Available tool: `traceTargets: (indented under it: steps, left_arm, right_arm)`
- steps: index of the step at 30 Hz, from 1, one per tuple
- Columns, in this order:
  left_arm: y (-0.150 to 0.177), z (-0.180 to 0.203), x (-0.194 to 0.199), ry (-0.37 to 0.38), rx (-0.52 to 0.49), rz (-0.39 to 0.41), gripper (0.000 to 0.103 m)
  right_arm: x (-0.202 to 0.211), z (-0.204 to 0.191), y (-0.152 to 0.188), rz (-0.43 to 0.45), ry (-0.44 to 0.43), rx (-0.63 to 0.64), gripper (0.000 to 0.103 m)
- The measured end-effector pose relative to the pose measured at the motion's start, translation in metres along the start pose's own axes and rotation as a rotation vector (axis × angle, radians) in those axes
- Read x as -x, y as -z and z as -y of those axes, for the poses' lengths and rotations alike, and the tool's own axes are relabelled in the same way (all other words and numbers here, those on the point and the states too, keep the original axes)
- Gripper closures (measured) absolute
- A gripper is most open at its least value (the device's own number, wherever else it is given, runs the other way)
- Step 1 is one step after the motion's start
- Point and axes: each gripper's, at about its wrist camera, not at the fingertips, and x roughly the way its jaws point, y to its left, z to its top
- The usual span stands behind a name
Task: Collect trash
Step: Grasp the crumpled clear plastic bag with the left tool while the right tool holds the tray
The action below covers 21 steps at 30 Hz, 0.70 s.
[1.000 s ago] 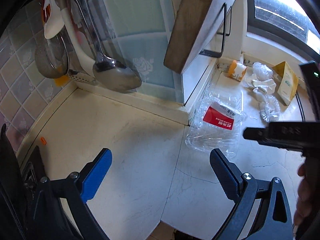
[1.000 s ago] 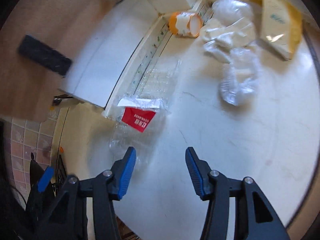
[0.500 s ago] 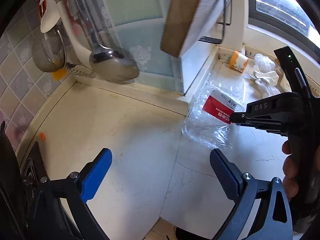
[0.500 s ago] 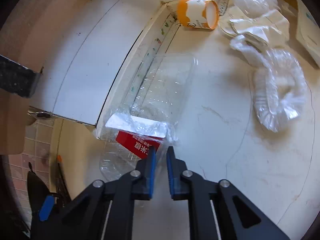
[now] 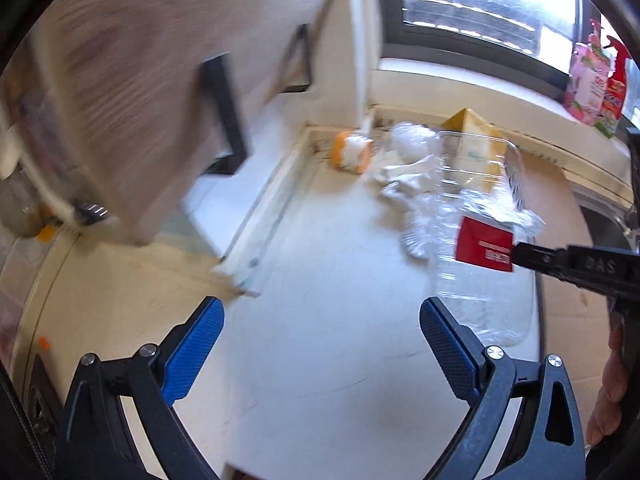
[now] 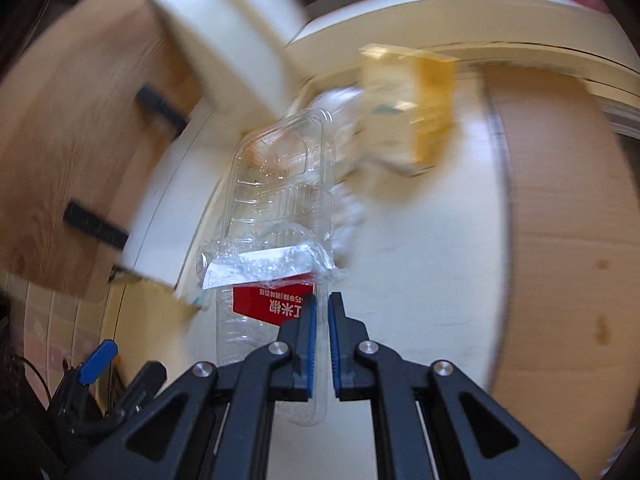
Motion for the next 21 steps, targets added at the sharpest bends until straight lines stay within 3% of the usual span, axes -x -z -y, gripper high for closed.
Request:
traceTargets:
  steps: [9,18,21]
  left_arm:
    - [-0.062,0.059,-0.076,0.126,-0.026,-0.077,0.006]
    - [-0.084,0.091,-0.147,0.148,0.009,-0.174,0.006]
    - [-0.084,0.1,-0.164,0.125,0.003,-0.204,0.014]
  right_arm:
    - [0.037,0.095,-0.006,0.101,0.061,-0.228,0.097]
    - [0.036,0.107,0.001,0.106,0.023,-0.246,0.097]
    - [0.034,0.109,0.002,0.097,0.006,-0.252,0.097]
